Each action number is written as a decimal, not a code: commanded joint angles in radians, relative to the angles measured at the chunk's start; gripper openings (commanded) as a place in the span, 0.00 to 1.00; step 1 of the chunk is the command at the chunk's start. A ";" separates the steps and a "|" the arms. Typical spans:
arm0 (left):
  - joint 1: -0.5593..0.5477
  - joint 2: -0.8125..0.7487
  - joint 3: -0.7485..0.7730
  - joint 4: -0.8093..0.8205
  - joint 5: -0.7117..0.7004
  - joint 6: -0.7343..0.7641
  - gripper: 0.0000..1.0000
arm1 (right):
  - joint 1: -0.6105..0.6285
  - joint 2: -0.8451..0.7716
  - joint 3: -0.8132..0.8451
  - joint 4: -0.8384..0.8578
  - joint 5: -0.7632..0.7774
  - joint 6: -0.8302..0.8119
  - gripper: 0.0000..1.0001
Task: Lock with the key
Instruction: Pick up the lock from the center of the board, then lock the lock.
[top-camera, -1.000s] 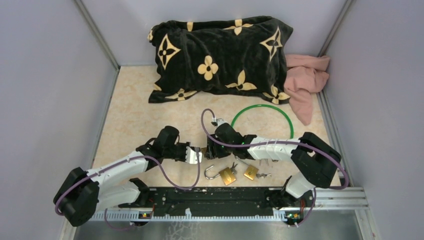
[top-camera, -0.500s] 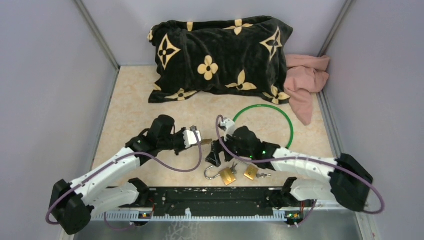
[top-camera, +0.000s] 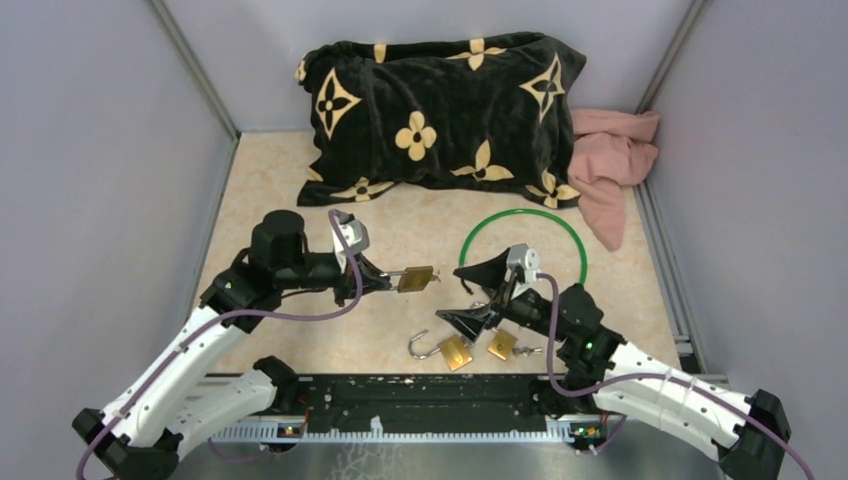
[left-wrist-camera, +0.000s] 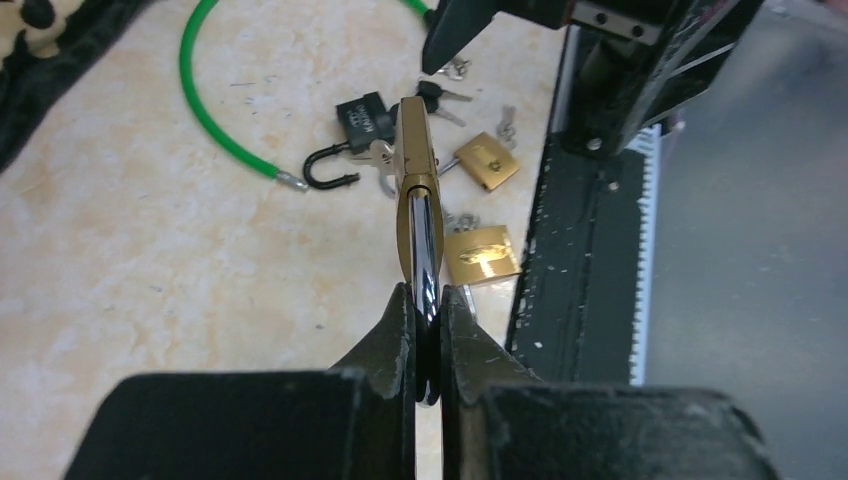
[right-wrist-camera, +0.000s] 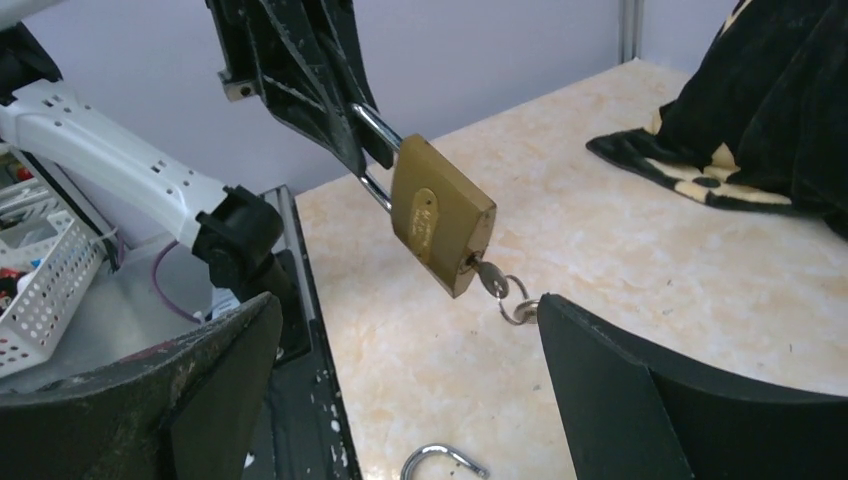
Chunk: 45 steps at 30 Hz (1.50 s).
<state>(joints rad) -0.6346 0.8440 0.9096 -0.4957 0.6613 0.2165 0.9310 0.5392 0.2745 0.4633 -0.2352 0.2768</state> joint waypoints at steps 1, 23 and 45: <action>0.043 -0.054 0.052 0.116 0.189 -0.194 0.00 | -0.008 0.090 0.154 -0.018 -0.074 -0.039 0.99; 0.147 -0.206 -0.073 0.362 0.306 -0.396 0.00 | -0.034 0.502 0.377 0.249 -0.439 0.122 0.83; 0.147 -0.213 -0.147 0.397 0.321 -0.432 0.00 | -0.006 0.519 0.397 0.291 -0.355 0.200 0.00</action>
<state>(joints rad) -0.4862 0.6476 0.7830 -0.1802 0.9699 -0.2089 0.9154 1.0943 0.6292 0.7029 -0.6819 0.4568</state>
